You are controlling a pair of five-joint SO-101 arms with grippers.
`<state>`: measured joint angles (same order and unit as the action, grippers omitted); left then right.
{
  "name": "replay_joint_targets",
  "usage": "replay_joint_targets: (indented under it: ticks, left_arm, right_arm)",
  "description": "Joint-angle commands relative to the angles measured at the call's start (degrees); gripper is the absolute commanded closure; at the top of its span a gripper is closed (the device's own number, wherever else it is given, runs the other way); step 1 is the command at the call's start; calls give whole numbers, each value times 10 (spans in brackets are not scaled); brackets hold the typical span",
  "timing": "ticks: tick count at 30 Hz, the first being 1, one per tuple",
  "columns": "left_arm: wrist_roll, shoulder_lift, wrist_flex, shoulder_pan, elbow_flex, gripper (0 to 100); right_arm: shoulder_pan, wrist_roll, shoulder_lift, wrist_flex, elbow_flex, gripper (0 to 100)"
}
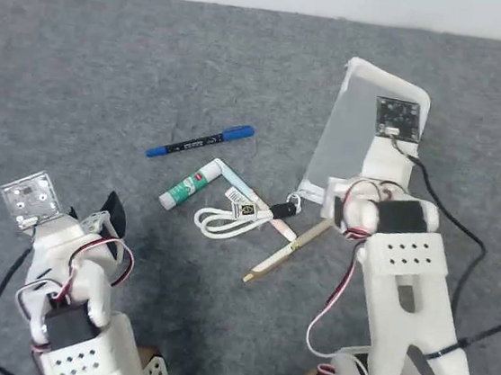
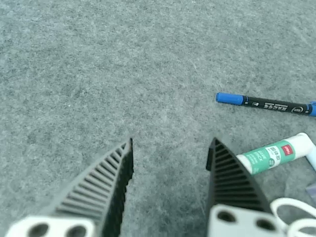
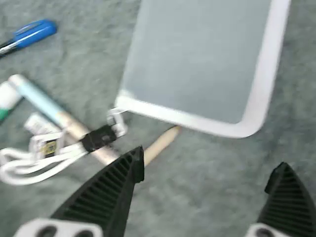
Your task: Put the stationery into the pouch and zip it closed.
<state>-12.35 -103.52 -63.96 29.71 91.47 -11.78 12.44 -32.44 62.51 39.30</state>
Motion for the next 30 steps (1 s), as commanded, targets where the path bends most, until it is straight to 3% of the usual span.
replay_joint_targets:
  ticks: [1, 8, 12, 19, 25, 30]
  left_arm:
    - [-5, -10, 21, 0, -9, 765]
    - [-5, -10, 21, 0, -8, 765]
    - [-5, -10, 21, 0, -8, 765]
    - [-5, -10, 21, 0, -8, 765]
    - [-5, -10, 21, 0, -8, 765]
    - [-5, -10, 21, 0, -8, 765]
  right_arm:
    - [-76, 82, -25, 50, -66, 628]
    - [-186, 234, -24, -18, -34, 627]
    - [-191, 241, -23, -91, 5, 629]
    - [-214, 244, 65, -91, -33, 629]
    - [-211, 300, 204, -90, -123, 632]
    - [-205, 331, 298, -91, -188, 742]
